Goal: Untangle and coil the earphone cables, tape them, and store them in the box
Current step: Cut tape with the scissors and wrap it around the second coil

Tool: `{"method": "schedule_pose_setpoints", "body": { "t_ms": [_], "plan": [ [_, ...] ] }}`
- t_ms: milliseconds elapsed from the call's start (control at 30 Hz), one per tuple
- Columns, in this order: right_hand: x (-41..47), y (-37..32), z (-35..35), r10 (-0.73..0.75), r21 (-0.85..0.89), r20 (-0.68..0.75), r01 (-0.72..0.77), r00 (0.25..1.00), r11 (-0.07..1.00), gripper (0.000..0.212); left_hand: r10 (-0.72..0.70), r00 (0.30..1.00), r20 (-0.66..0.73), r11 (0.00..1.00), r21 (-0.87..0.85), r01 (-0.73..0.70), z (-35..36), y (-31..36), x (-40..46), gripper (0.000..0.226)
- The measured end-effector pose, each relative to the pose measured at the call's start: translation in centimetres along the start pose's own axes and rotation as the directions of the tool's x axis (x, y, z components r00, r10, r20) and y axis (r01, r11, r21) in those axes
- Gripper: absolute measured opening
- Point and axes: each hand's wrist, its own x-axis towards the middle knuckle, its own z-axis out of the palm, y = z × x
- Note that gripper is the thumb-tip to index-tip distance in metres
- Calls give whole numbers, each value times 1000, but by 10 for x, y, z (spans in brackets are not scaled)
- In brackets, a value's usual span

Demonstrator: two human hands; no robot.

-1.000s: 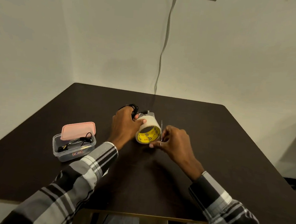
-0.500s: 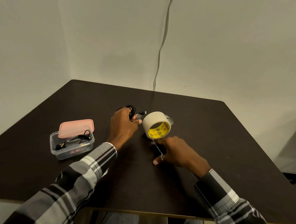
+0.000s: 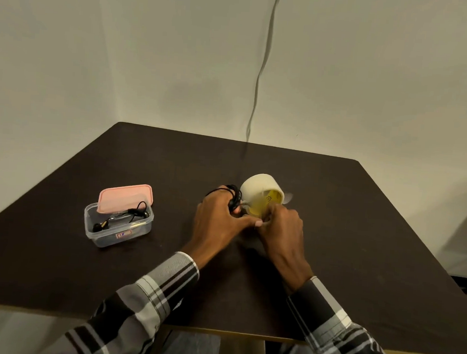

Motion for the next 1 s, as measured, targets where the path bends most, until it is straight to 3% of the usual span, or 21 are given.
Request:
{"method": "schedule_pose_setpoints", "body": {
  "t_ms": [300, 433, 567, 733, 900, 1000],
  "plan": [
    [-6, -3, 5, 3, 159, -14, -1, 1000, 987, 16, 38, 999, -6, 987, 158, -37, 5, -5, 1, 46],
    [-5, 2, 4, -12, 152, 39, 6, 999, 988, 25, 7, 1000, 13, 986, 166, -9, 7, -11, 0, 44],
    [0, 23, 2, 46, 38, 63, -48, 997, 998, 20, -126, 991, 35, 985, -114, 129, 2, -13, 3, 30],
    [0, 36, 0, 52, 11, 60, -52, 997, 999, 21, -308, 943, 125, 785, -527, 326, -11, -13, 7, 37],
    [9, 41, -1, 106, -18, 105, -104, 989, 994, 18, -375, 898, 229, 611, -667, 425, -19, -15, 9, 43],
    [13, 49, -3, 127, 8, 79, -128, 989, 992, 19, -392, 887, 245, 569, -692, 443, -22, -14, 11, 43]
  ]
}}
